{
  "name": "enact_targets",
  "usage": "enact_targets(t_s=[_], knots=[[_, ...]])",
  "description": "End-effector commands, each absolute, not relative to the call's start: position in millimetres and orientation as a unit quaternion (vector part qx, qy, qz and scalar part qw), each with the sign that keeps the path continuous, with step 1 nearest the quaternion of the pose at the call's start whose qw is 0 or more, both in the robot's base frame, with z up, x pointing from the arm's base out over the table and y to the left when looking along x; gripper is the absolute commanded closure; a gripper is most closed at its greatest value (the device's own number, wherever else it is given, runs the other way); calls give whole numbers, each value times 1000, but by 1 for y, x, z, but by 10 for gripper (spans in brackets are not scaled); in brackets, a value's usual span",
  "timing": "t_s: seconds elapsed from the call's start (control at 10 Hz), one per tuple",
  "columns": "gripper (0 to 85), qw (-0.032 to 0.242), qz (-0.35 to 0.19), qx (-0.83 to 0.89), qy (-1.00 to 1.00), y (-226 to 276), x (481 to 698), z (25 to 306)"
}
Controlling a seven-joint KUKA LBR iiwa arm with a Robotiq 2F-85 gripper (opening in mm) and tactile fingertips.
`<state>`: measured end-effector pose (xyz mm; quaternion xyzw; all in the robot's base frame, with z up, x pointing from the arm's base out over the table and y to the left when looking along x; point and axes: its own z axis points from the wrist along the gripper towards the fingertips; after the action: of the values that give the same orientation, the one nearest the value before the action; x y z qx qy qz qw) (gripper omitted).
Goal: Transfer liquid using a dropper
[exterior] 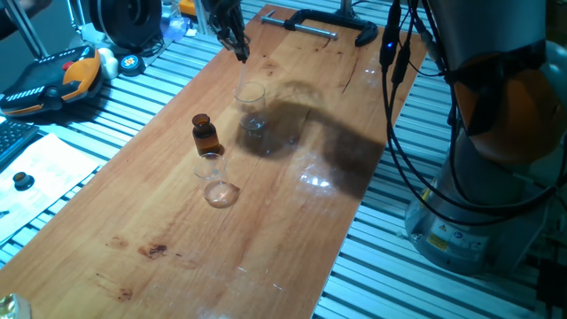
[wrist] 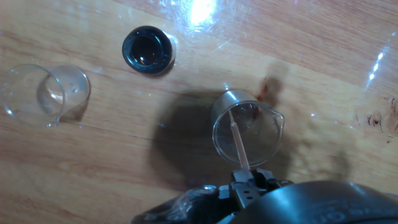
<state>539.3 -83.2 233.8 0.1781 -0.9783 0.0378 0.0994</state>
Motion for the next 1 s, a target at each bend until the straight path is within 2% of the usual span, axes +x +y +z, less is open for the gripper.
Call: enact_targets(t_s=[0.0,0.9], knots=[[840,100,38,181,-978,-83,539,234],[840,98,35,179,-978,-85,537,238]])
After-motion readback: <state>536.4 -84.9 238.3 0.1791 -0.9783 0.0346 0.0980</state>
